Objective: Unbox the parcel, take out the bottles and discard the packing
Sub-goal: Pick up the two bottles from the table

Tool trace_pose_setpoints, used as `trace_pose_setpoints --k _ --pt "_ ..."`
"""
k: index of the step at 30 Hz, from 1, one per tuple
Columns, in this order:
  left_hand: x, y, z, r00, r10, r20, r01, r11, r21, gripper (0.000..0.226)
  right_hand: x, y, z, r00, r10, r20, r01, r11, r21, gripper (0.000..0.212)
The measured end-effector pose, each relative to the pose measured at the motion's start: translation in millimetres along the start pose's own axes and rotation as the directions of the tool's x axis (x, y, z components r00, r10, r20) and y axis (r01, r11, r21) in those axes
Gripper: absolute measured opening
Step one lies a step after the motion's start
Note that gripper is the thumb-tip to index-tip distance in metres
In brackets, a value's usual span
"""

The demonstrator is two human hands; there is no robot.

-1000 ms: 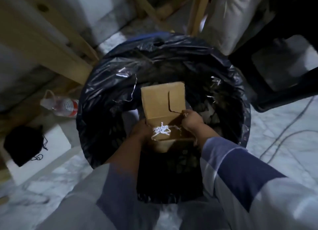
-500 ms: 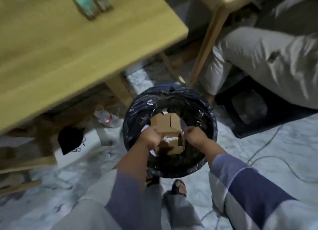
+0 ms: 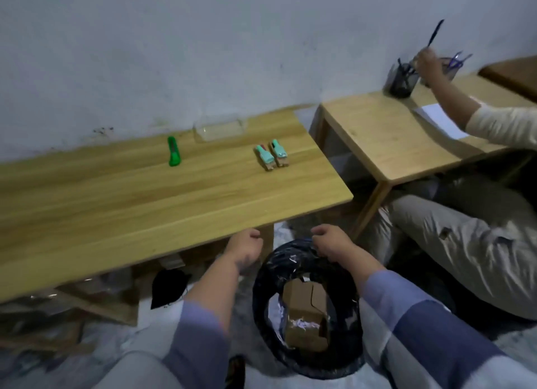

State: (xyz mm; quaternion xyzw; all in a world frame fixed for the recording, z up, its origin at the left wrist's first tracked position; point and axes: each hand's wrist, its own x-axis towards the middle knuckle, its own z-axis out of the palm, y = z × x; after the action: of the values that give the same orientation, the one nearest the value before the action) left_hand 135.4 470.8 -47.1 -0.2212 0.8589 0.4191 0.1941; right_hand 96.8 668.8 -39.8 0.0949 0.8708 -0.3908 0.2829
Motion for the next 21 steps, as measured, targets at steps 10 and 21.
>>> trace_pose_setpoints --k 10,21 --pt "101.6 6.0 -148.5 0.977 0.086 -0.195 -0.095 0.995 -0.036 0.033 67.6 -147.5 4.0 0.98 -0.094 -0.173 0.081 0.994 -0.078 0.038" --pt "210.1 5.5 -215.0 0.959 0.115 -0.258 -0.135 0.989 -0.063 0.048 150.6 -193.5 23.7 0.942 0.032 -0.333 -0.103 0.975 -0.197 0.077"
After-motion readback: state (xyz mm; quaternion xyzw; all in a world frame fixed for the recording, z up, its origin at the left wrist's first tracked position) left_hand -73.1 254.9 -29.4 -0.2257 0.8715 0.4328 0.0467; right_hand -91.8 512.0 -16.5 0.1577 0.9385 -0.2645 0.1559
